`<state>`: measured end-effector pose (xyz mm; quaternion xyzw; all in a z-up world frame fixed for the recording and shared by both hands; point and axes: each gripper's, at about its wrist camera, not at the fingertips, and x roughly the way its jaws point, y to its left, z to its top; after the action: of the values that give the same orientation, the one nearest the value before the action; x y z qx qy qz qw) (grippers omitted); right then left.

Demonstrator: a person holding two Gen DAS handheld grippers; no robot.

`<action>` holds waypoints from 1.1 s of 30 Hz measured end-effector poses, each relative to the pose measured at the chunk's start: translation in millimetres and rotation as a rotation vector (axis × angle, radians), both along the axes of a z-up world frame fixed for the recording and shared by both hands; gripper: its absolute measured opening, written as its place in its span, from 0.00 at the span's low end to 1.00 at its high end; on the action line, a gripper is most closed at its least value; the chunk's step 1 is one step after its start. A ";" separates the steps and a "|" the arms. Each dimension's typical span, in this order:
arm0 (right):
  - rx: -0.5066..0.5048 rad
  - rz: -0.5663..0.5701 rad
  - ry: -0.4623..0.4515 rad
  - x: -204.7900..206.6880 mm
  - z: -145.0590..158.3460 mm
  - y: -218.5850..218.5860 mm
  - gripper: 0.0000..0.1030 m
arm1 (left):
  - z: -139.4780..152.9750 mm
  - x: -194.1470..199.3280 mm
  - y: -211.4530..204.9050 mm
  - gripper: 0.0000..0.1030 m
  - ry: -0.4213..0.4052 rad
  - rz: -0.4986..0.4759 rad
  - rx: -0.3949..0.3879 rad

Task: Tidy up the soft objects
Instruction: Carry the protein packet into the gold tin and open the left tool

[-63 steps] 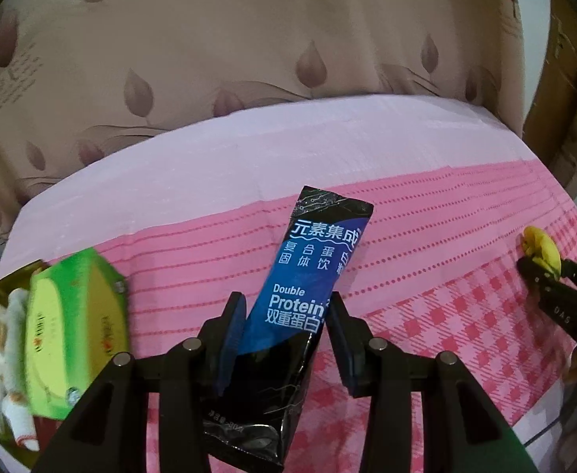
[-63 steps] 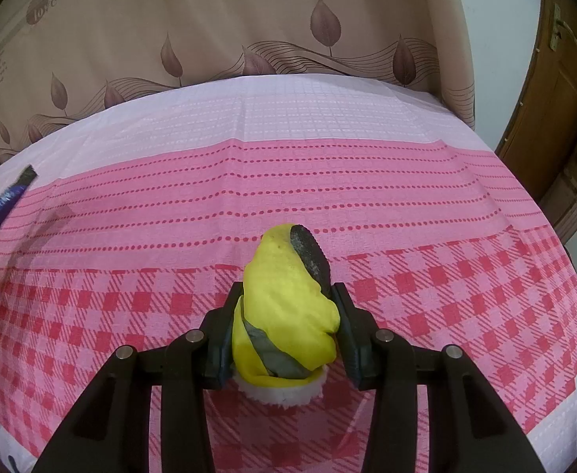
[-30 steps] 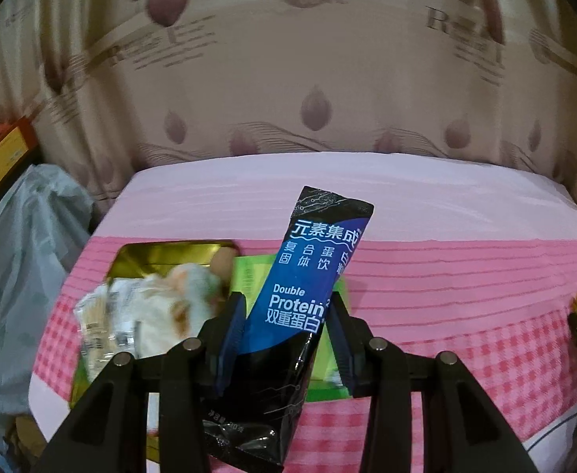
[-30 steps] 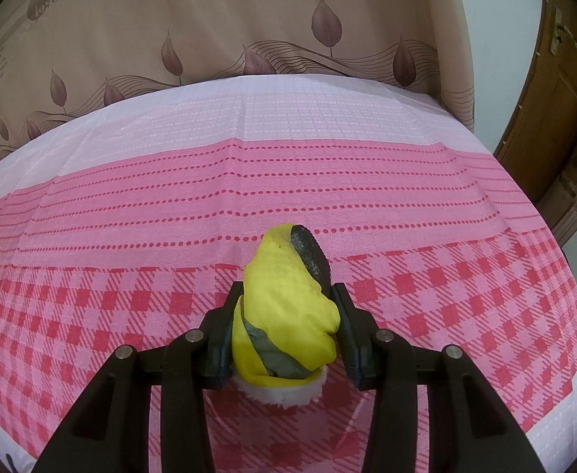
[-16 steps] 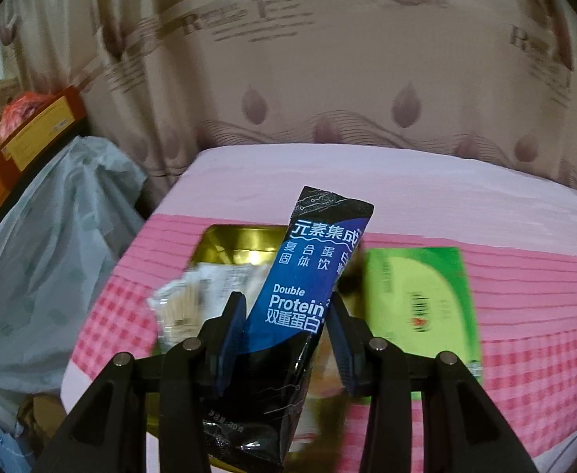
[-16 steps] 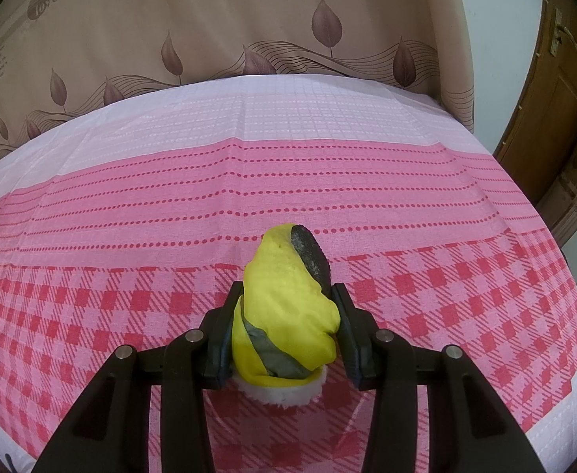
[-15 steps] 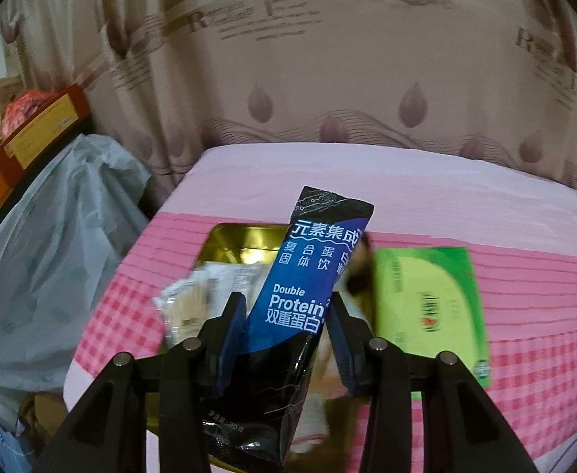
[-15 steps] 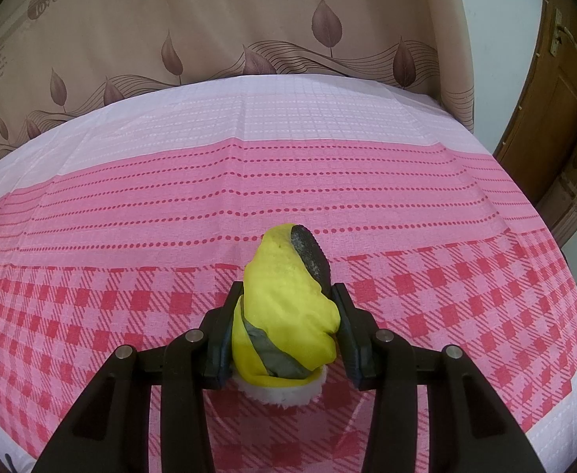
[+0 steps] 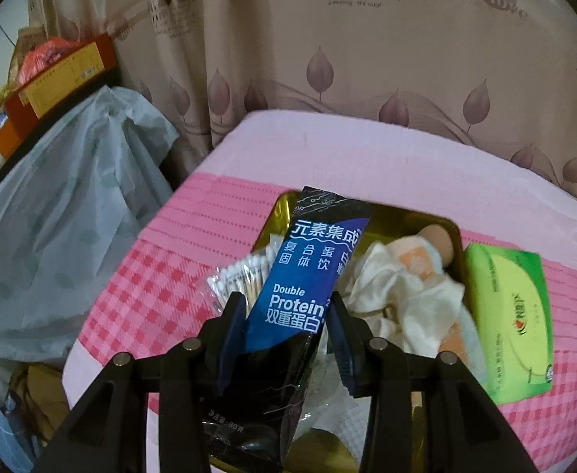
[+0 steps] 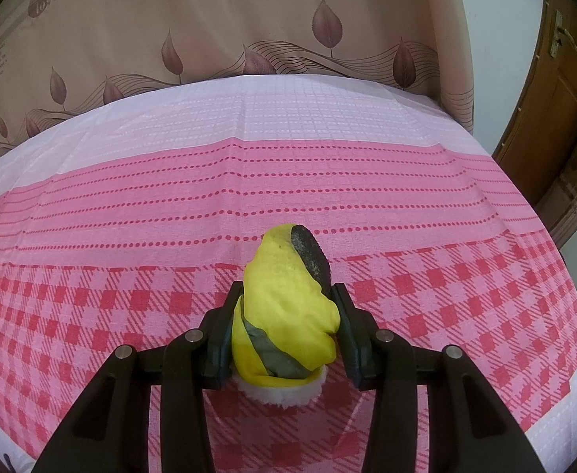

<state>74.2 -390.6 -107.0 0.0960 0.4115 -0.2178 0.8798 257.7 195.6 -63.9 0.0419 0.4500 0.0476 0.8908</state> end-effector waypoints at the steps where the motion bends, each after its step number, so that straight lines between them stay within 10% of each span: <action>1: 0.000 0.000 0.000 0.7 -0.1 1.5 0.40 | -3.6 0.3 0.6 0.41 0.005 -0.002 0.000; 33: -0.028 0.009 0.016 2.6 0.7 -0.9 0.42 | 22.7 -51.0 -23.2 0.59 -0.144 -0.073 0.147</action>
<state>76.8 -391.5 -106.3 0.0800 0.4160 -0.2204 0.8786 206.8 172.4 -41.2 0.1198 0.3785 0.0511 0.9164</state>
